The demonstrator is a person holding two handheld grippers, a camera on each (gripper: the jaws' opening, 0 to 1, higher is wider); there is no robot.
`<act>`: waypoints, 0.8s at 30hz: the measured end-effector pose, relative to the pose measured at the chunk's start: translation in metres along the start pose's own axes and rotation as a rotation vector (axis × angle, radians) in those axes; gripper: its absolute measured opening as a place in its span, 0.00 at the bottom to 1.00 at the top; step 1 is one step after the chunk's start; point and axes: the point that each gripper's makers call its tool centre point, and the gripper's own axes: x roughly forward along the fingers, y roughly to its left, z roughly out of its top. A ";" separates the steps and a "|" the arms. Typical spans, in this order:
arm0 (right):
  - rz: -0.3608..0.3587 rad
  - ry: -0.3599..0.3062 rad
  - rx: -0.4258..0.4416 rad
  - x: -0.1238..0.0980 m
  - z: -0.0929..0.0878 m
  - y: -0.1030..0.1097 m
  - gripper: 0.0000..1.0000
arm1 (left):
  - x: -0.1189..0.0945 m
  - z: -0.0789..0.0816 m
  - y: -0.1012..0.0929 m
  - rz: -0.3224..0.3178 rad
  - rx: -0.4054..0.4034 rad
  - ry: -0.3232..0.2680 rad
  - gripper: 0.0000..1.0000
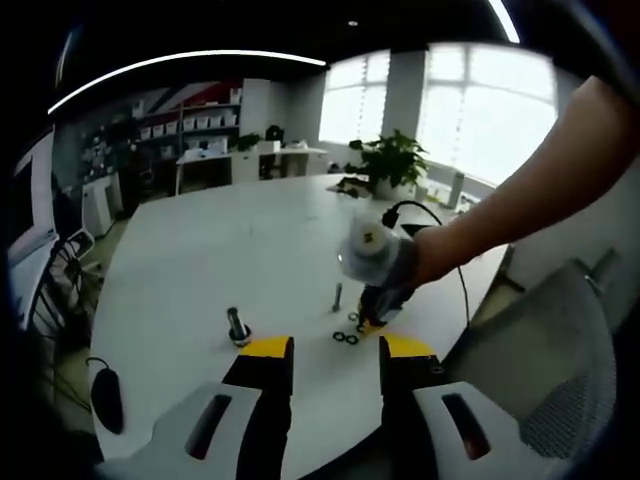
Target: Place the washer onto the threaded stud by aligning its center hole with the stud, sliding it down to the base, and recovering from edge contact or off-axis alignment until the washer reaches the visible bottom stop.
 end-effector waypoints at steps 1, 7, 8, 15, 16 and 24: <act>-0.003 0.006 -0.004 0.000 0.000 0.001 0.15 | 0.000 0.000 0.000 0.001 0.002 0.001 0.32; -0.014 0.018 -0.012 0.000 -0.001 0.000 0.15 | 0.000 0.000 0.001 0.005 0.001 0.002 0.32; -0.011 0.015 -0.008 0.000 -0.001 0.000 0.15 | 0.000 0.000 0.001 0.005 0.000 0.001 0.32; -0.030 -0.004 0.025 -0.001 -0.001 0.000 0.14 | -0.001 0.000 0.004 0.015 -0.003 0.000 0.32; -0.029 -0.010 0.036 -0.001 -0.001 0.000 0.14 | -0.002 -0.001 0.005 0.019 -0.006 0.001 0.32; -0.023 -0.015 0.031 -0.002 -0.004 0.003 0.14 | -0.002 -0.002 0.005 0.023 0.004 0.009 0.31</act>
